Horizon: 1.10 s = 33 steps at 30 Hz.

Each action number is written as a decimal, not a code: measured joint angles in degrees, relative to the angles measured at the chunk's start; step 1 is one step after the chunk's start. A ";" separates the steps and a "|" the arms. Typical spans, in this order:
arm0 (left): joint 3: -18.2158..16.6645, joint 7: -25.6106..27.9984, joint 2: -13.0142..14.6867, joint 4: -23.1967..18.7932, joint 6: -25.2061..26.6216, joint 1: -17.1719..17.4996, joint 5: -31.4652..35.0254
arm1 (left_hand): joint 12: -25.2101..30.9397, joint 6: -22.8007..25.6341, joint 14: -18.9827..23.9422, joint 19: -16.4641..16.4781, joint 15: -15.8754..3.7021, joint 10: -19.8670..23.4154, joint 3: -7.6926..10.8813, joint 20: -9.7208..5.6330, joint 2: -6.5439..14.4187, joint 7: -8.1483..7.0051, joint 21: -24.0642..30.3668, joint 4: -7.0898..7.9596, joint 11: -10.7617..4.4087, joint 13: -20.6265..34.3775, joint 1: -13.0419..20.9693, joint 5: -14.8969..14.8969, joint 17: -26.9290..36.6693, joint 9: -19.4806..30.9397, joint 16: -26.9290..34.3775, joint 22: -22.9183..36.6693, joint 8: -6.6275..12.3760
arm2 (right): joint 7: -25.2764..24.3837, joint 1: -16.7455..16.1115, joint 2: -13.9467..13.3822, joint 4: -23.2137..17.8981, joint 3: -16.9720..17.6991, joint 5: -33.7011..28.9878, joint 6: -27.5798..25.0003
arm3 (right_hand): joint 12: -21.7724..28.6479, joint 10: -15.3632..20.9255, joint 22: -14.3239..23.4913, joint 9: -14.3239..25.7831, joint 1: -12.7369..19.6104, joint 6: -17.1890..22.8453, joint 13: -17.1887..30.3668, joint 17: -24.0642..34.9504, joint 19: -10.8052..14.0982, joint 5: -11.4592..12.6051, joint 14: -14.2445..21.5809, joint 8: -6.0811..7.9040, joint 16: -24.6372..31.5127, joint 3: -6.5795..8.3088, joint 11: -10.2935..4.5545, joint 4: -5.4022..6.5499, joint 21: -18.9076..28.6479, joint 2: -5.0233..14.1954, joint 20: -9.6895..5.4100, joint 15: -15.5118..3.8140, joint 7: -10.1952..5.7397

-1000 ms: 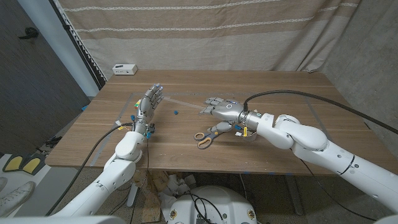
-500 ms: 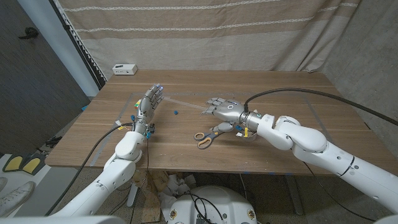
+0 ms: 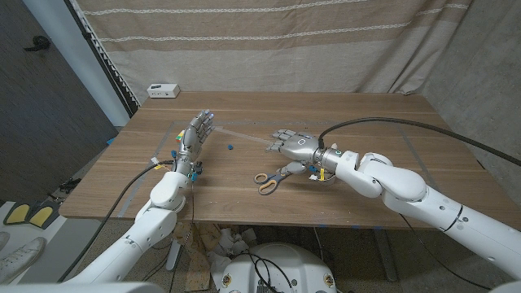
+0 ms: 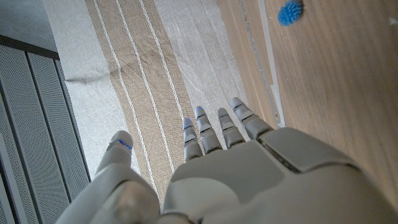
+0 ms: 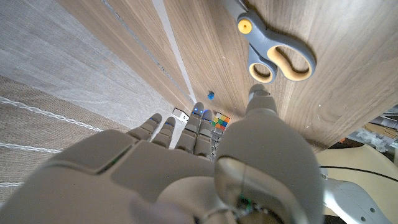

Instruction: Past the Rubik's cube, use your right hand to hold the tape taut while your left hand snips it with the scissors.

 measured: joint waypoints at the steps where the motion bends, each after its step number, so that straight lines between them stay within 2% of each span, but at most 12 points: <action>1: 0.00 0.00 0.00 0.00 0.00 0.00 0.00 | 0.00 0.00 0.00 0.00 0.00 0.00 0.00 0.00 0.01 0.00 0.00 0.00 0.00 0.00 -0.01 0.00 0.00 0.00 0.00 0.00 0.00 | 0.00 0.03 0.02 0.02 -0.05 0.00 0.00 | 0.00 0.00 0.00 0.00 0.00 0.00 0.00 0.00 0.00 0.00 0.00 0.00 0.00 0.00 0.00 0.00 0.00 0.00 0.00 0.00 0.00; 11: 0.00 0.01 -0.04 -0.01 -0.01 0.20 -0.02 | 0.00 0.00 0.00 0.00 0.00 0.00 0.00 0.00 0.30 0.00 0.00 0.00 0.00 0.00 -0.30 0.00 0.00 0.00 0.00 0.00 0.00 | 1.45 0.93 0.48 0.43 -1.27 -2.19 -0.07 | 0.00 0.41 0.00 0.29 0.55 0.62 -0.01 0.00 0.00 0.00 0.01 0.35 0.00 0.25 -0.41 -0.25 -0.30 0.55 0.00 0.00 -0.62; 23: 0.31 -0.26 -0.11 0.39 0.04 -0.05 -0.04 | 0.00 0.00 0.00 0.00 0.00 0.00 0.00 0.00 0.30 0.00 0.00 0.00 0.00 0.00 -0.30 0.00 0.00 0.00 0.00 0.00 0.00 | 3.15 1.87 1.17 1.06 -2.47 -3.82 -0.07 | 0.00 0.00 0.00 0.28 1.59 0.62 -0.01 0.01 -0.61 0.00 -0.62 0.35 0.01 0.81 -0.81 -0.81 -0.30 0.81 0.00 -0.01 -0.62; 26: 0.36 -0.29 -0.17 0.47 0.06 -0.13 -0.05 | 0.00 0.00 0.00 0.00 0.00 0.00 0.00 0.00 0.30 0.00 0.00 0.00 0.00 0.00 -0.30 0.00 0.00 0.00 0.00 0.00 0.00 | 3.64 2.06 1.34 1.18 -2.74 -4.18 -0.08 | 0.00 0.00 0.00 0.28 2.18 0.62 -0.01 0.01 -0.60 -0.40 -0.62 0.35 0.01 1.03 -0.81 -0.57 -0.30 0.82 0.00 -0.01 -0.62; 33: 0.41 -0.29 -0.24 0.55 0.07 -0.15 -0.01 | 0.00 0.00 0.00 -0.32 0.00 0.00 -0.06 0.31 0.30 0.00 0.00 0.06 0.00 0.00 -0.30 0.00 0.00 0.00 0.00 0.00 0.04 | 5.10 2.45 1.70 1.37 -3.32 -5.04 -0.56 | 0.28 1.05 0.00 0.28 2.41 0.93 -0.01 0.01 -0.93 -0.44 -0.62 0.34 0.01 1.03 0.23 -0.57 -0.30 1.05 0.29 -0.01 -0.30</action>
